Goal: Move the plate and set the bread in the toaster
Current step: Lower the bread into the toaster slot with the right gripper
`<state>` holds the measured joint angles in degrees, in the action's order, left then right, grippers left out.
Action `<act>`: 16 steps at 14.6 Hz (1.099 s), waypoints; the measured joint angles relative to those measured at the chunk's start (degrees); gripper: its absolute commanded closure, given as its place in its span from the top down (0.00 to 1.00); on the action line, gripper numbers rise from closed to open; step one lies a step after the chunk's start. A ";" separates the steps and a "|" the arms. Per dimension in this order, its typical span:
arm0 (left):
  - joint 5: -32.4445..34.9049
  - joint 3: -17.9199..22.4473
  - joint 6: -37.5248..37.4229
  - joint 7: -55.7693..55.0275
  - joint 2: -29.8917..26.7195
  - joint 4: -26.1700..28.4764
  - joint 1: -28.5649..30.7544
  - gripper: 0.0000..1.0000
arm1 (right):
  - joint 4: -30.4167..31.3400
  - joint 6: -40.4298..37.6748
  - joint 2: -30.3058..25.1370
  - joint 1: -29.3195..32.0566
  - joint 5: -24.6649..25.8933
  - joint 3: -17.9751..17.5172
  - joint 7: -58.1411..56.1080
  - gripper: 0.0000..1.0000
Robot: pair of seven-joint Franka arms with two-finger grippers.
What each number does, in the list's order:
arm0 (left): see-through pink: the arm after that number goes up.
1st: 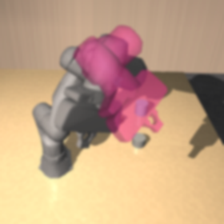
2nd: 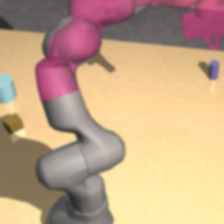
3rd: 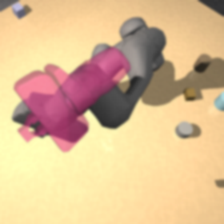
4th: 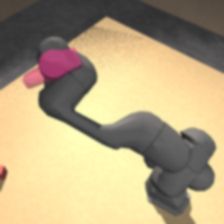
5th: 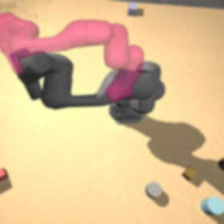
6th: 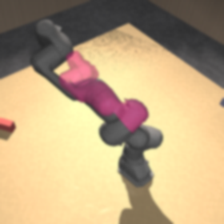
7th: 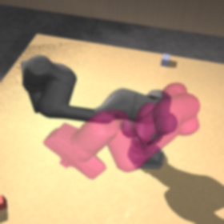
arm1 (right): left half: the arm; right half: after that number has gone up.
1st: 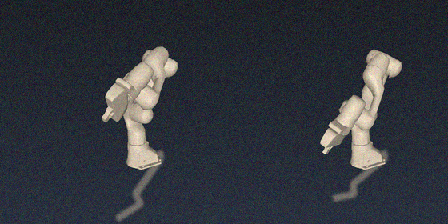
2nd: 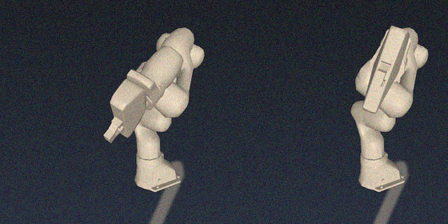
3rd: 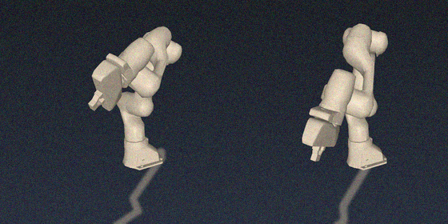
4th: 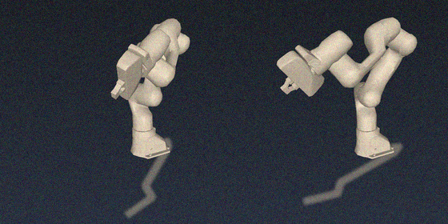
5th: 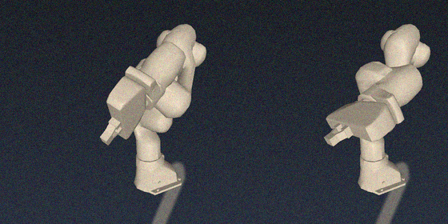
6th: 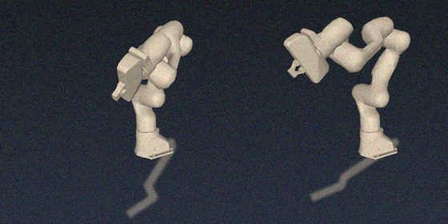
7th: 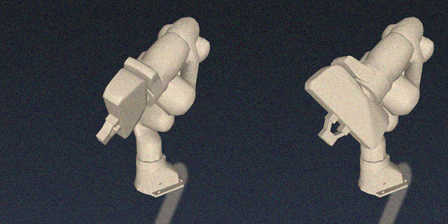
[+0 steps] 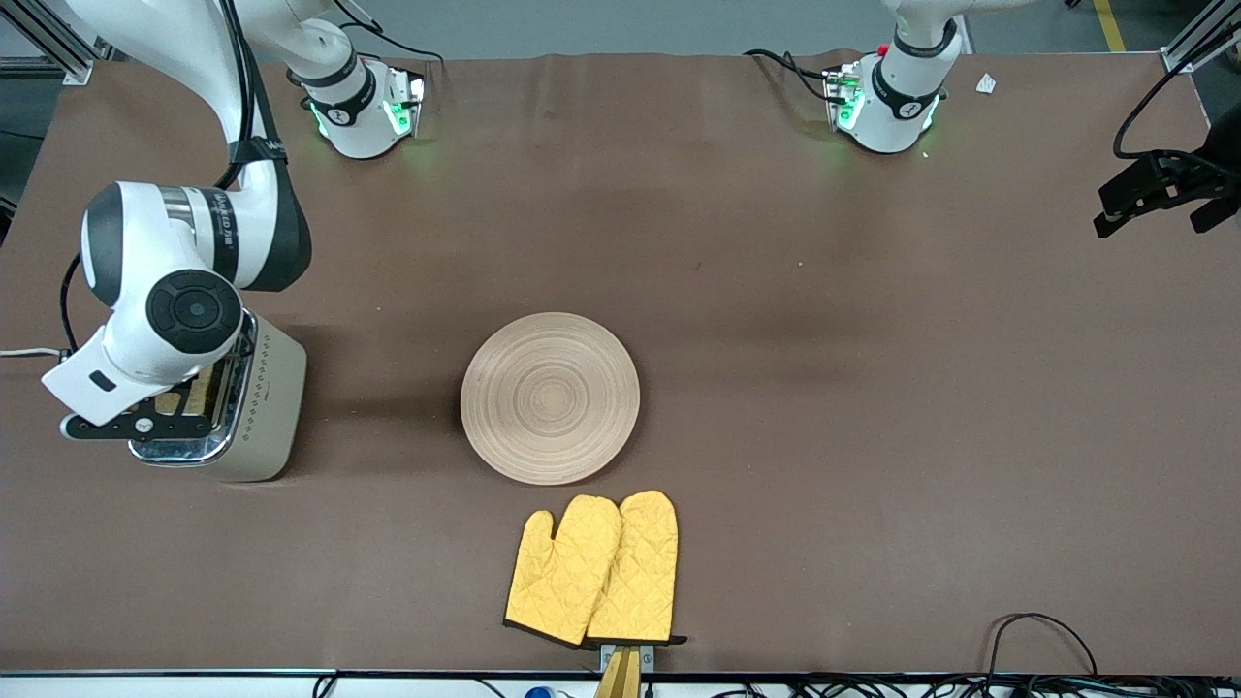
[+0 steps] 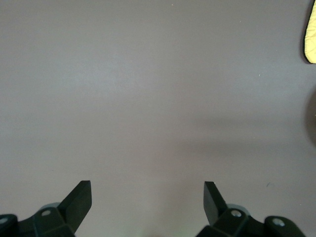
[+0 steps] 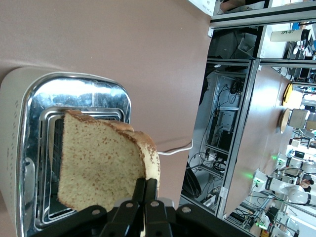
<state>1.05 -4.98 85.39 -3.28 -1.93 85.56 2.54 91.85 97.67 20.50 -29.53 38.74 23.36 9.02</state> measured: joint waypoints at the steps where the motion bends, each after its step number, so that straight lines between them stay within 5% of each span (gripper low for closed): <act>1: 0.00 0.00 -0.01 0.00 0.00 0.00 0.00 1.00 | -0.01 -0.39 -0.39 -0.19 0.13 0.00 -0.39 0.00; 16: 0.00 0.00 -0.02 0.00 0.00 0.01 0.00 1.00 | 1.39 -1.61 -1.44 -0.26 0.34 -0.03 -0.83 0.00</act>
<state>1.05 -4.98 85.37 -3.28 -1.93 85.57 2.54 93.24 96.05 19.07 -29.79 39.08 23.32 8.19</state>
